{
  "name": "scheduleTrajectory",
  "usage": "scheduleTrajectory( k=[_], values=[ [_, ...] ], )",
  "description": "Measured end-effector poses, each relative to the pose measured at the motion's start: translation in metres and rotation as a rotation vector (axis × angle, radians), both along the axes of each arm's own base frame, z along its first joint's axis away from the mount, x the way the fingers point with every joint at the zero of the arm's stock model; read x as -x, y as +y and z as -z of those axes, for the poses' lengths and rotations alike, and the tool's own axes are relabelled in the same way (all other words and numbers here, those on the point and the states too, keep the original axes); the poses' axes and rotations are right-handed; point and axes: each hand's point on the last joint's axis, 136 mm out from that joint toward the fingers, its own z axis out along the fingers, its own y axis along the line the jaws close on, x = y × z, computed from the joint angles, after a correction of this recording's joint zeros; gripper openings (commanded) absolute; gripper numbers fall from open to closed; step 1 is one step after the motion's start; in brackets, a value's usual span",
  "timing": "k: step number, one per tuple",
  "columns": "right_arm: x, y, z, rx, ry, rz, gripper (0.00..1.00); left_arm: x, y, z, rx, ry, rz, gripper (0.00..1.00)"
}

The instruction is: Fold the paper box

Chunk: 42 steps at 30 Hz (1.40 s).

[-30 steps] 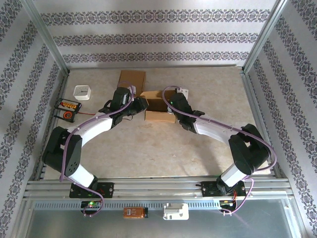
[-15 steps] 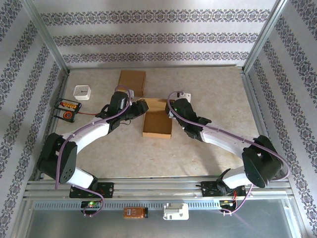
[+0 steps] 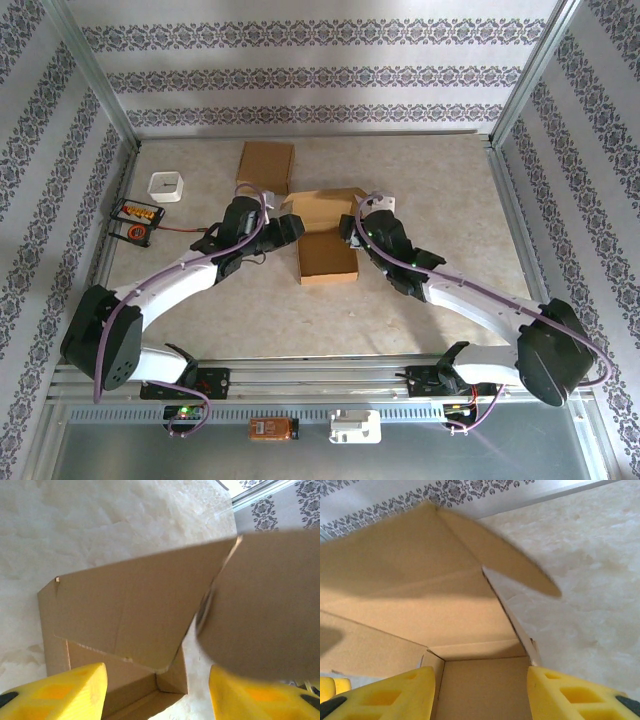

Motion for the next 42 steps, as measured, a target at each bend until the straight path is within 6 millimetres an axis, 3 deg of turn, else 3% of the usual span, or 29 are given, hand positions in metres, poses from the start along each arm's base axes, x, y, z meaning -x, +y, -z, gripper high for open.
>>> scheduleTrajectory(
  k=[4, 8, 10, 15, 19, 25, 29, 33, 37, 42],
  values=[
    [0.004, 0.0, 0.002, 0.012, 0.004, -0.02, 0.62, 0.006, -0.004, 0.001, -0.014, 0.003, 0.013, 0.6],
    [0.012, -0.005, -0.006, 0.072, -0.036, -0.066, 0.84, 0.017, -0.002, 0.0, -0.076, -0.005, 0.023, 0.71],
    [0.015, -0.006, -0.011, 0.106, -0.052, -0.106, 0.88, 0.02, 0.004, -0.008, -0.117, -0.028, 0.019, 0.75],
    [0.013, -0.017, -0.02, 0.172, -0.016, -0.23, 0.92, 0.02, 0.027, -0.049, -0.25, -0.132, -0.012, 0.8],
    [-0.001, -0.025, -0.044, 0.204, -0.005, -0.282, 0.94, 0.019, 0.039, -0.088, -0.38, -0.222, 0.019, 0.82],
    [-0.023, -0.019, -0.06, 0.267, 0.061, -0.363, 0.93, 0.02, 0.041, -0.118, -0.582, -0.26, 0.178, 0.85],
    [-0.036, -0.014, -0.057, 0.334, 0.16, -0.403, 0.87, 0.006, 0.036, -0.117, -0.71, -0.199, 0.273, 0.85],
    [-0.045, -0.009, -0.06, 0.382, 0.222, -0.438, 0.8, -0.01, 0.027, -0.1, -0.797, -0.109, 0.364, 0.85],
    [-0.043, -0.012, -0.055, 0.421, 0.273, -0.463, 0.71, -0.015, 0.027, -0.074, -0.862, -0.028, 0.417, 0.79],
    [-0.045, -0.014, -0.045, 0.49, 0.307, -0.468, 0.65, -0.019, 0.029, -0.067, -0.893, -0.019, 0.423, 0.7]
  ],
)
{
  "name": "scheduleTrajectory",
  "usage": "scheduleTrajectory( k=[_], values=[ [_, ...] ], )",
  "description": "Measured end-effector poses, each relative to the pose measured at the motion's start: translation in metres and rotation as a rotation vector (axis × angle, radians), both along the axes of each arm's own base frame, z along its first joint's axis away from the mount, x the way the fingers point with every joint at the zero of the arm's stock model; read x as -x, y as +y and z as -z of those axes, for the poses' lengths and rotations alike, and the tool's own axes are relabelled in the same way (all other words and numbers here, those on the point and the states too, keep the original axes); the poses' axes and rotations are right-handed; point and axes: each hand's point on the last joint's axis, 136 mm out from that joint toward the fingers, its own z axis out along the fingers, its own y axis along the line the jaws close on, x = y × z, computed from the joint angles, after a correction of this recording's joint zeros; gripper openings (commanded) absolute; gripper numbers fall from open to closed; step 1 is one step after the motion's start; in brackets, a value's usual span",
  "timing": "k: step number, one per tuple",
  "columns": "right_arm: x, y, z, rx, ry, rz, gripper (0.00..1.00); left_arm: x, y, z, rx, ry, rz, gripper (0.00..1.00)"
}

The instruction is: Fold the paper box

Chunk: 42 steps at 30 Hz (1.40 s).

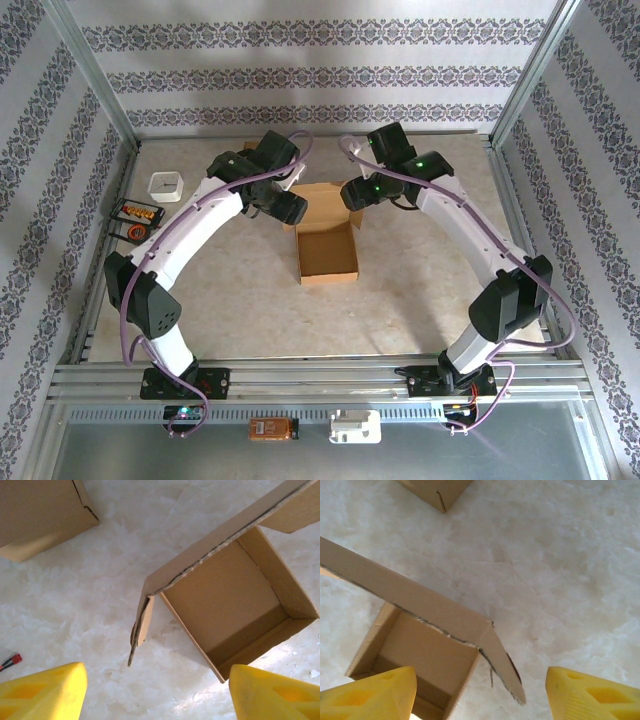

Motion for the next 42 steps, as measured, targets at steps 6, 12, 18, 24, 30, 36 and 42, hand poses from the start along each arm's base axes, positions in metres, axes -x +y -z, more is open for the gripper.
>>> scheduleTrajectory(
  k=[6, 12, 18, 24, 30, 36, 42],
  values=[
    [-0.004, 0.002, 0.015, 0.057, 0.008, -0.012, 0.54, -0.01, -0.004, 0.0, -0.003, -0.023, 0.003, 0.6],
    [-0.007, 0.01, 0.027, 0.104, 0.005, -0.032, 0.47, -0.019, -0.011, 0.023, -0.028, 0.02, 0.018, 0.51],
    [-0.006, 0.013, 0.037, 0.135, -0.007, -0.027, 0.39, -0.022, -0.015, 0.036, -0.03, 0.053, 0.021, 0.28],
    [-0.006, 0.007, 0.053, 0.121, -0.007, 0.056, 0.25, -0.02, -0.018, 0.035, -0.007, 0.063, 0.007, 0.18],
    [-0.007, 0.004, 0.049, 0.023, -0.018, 0.195, 0.19, -0.026, -0.019, 0.036, 0.022, 0.051, -0.062, 0.12],
    [-0.011, 0.007, 0.046, -0.112, -0.023, 0.335, 0.16, -0.039, -0.02, 0.038, 0.085, 0.019, -0.192, 0.11],
    [-0.016, 0.009, 0.044, -0.208, -0.011, 0.439, 0.17, -0.051, -0.027, 0.039, 0.172, -0.011, -0.287, 0.11]
  ],
)
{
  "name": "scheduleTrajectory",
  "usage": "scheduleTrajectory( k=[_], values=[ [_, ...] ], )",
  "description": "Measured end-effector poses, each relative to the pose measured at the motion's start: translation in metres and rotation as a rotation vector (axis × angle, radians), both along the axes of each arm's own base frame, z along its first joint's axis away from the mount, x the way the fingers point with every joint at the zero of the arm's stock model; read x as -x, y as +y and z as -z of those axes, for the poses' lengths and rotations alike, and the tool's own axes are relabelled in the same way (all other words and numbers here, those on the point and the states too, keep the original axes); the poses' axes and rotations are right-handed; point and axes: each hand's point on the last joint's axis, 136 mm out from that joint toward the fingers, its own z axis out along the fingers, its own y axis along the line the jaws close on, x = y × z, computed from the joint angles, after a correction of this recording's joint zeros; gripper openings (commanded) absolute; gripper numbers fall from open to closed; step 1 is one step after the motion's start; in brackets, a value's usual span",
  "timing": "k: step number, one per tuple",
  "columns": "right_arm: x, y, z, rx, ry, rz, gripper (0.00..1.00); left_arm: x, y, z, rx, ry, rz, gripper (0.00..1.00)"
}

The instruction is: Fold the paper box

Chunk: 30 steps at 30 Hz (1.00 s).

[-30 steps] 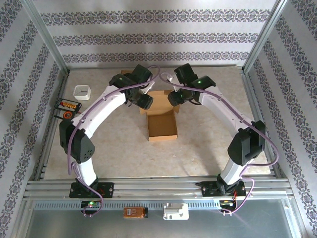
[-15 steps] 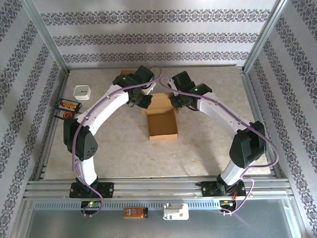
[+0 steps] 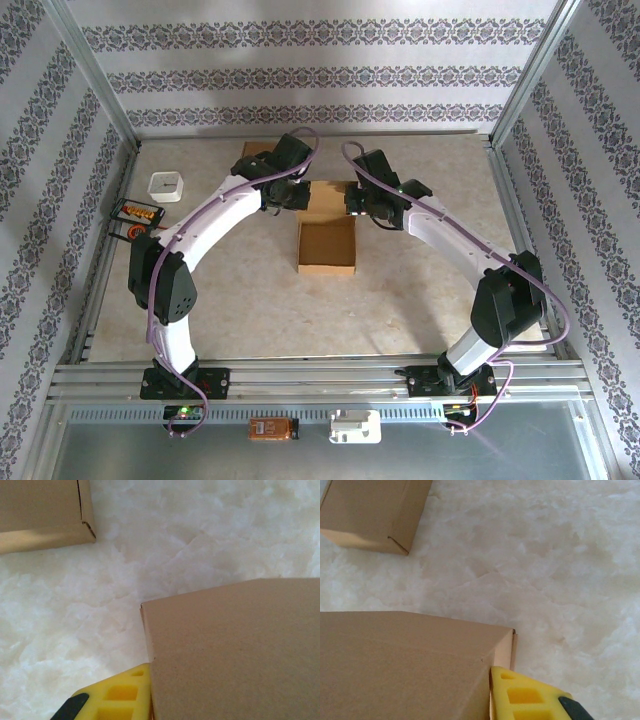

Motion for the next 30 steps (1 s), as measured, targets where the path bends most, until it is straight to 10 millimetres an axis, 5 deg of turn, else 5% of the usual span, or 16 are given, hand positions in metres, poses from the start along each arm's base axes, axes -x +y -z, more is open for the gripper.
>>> scheduleTrajectory(
  k=[18, 30],
  values=[
    [0.017, 0.002, 0.009, -0.033, -0.084, 0.007, 0.19, 0.011, -0.003, 0.01, 0.153, -0.054, -0.068, 0.14],
    [0.048, 0.004, 0.026, -0.008, -0.135, -0.032, 0.25, 0.047, -0.006, 0.033, 0.178, -0.01, -0.074, 0.22]
  ],
)
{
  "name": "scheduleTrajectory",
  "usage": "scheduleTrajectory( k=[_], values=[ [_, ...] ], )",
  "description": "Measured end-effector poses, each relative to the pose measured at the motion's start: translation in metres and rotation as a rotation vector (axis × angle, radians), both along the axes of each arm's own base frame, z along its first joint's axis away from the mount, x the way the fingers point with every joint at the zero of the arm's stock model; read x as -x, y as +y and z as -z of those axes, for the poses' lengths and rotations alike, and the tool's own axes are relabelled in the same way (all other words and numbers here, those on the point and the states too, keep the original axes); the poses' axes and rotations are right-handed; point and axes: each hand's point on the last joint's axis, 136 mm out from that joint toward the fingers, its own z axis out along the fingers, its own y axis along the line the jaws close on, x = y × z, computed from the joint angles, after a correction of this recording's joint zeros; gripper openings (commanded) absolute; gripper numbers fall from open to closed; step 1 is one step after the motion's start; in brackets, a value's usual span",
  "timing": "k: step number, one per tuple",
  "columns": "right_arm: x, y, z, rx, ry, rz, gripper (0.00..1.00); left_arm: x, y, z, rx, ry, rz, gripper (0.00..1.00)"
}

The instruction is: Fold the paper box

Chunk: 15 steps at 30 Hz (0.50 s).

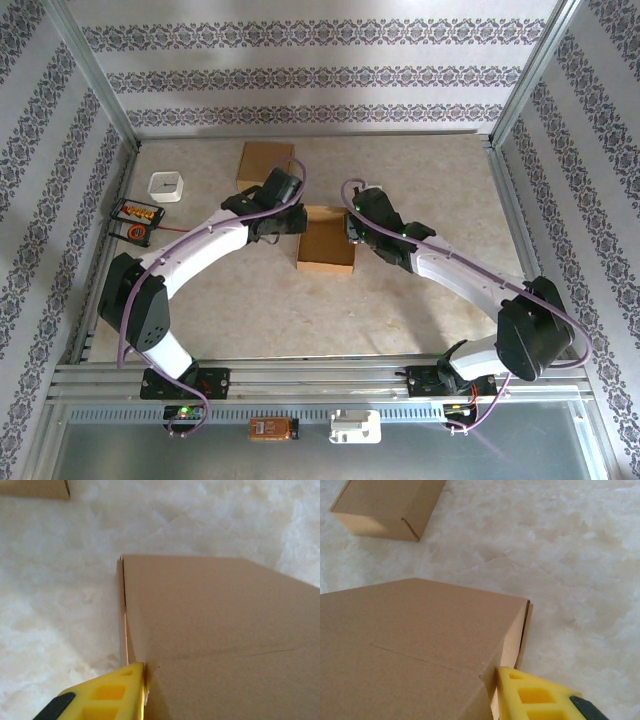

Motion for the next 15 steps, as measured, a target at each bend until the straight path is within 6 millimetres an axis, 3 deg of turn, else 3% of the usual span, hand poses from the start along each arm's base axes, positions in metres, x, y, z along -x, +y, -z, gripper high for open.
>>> scheduleTrajectory(
  k=[6, 8, 15],
  values=[
    [0.017, -0.004, 0.011, 0.002, -0.016, -0.009, 0.33, 0.023, -0.001, 0.029, 0.0, 0.067, 0.003, 0.28],
    [0.021, -0.006, 0.011, -0.003, -0.019, -0.007, 0.39, 0.027, 0.0, 0.034, 0.003, 0.08, -0.003, 0.35],
    [0.03, -0.006, -0.004, -0.038, -0.058, -0.016, 0.53, 0.031, -0.004, 0.013, 0.051, 0.036, -0.006, 0.57]
  ],
)
